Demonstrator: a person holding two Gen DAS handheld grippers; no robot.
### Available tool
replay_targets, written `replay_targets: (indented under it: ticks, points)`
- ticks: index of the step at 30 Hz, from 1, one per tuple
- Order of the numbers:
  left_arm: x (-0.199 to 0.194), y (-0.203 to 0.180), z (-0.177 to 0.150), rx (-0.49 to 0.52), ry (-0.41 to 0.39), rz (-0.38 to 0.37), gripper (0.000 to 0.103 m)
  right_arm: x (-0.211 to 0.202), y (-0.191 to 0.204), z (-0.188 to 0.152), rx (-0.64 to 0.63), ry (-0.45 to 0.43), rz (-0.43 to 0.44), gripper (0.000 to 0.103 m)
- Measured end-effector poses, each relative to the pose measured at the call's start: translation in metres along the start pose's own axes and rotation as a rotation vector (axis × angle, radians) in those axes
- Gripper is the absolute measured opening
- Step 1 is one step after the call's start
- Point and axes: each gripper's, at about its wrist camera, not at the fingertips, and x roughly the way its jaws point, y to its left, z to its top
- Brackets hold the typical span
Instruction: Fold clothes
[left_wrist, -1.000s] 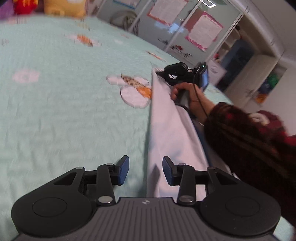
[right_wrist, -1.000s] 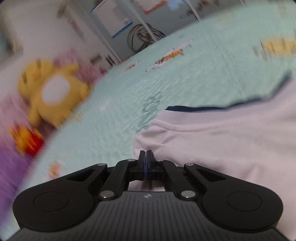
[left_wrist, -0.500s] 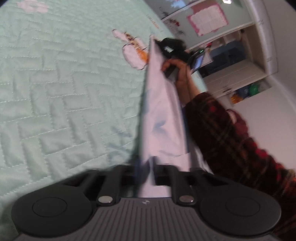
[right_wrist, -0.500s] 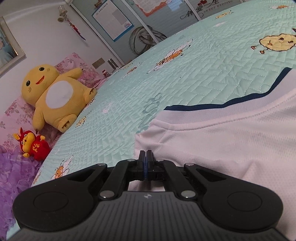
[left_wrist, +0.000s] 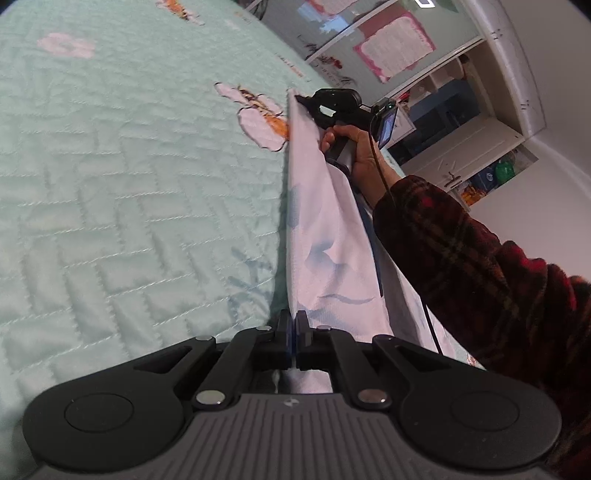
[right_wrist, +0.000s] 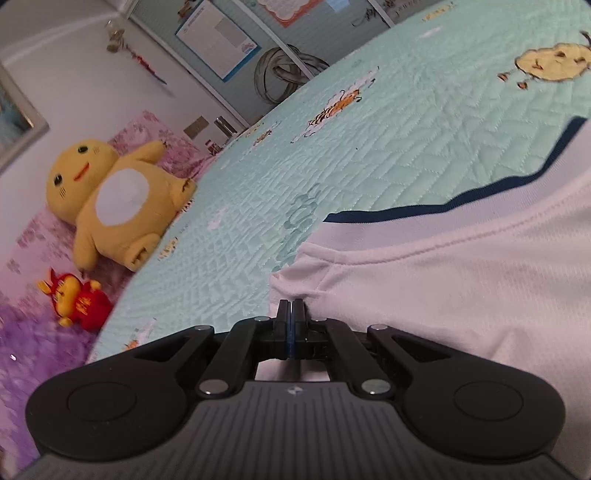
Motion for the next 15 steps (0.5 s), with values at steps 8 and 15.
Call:
replay_targets:
  ticks: [8, 15]
  points:
    - [0.004, 0.007, -0.001, 0.001, -0.05, -0.048, 0.004, -0.005, 0.057, -0.029, -0.424, 0.102, -0.179, 0.001]
    - [0.006, 0.006, -0.003, 0.019, -0.063, -0.046, 0.006, -0.024, 0.058, -0.018, -0.36, 0.053, -0.149, 0.001]
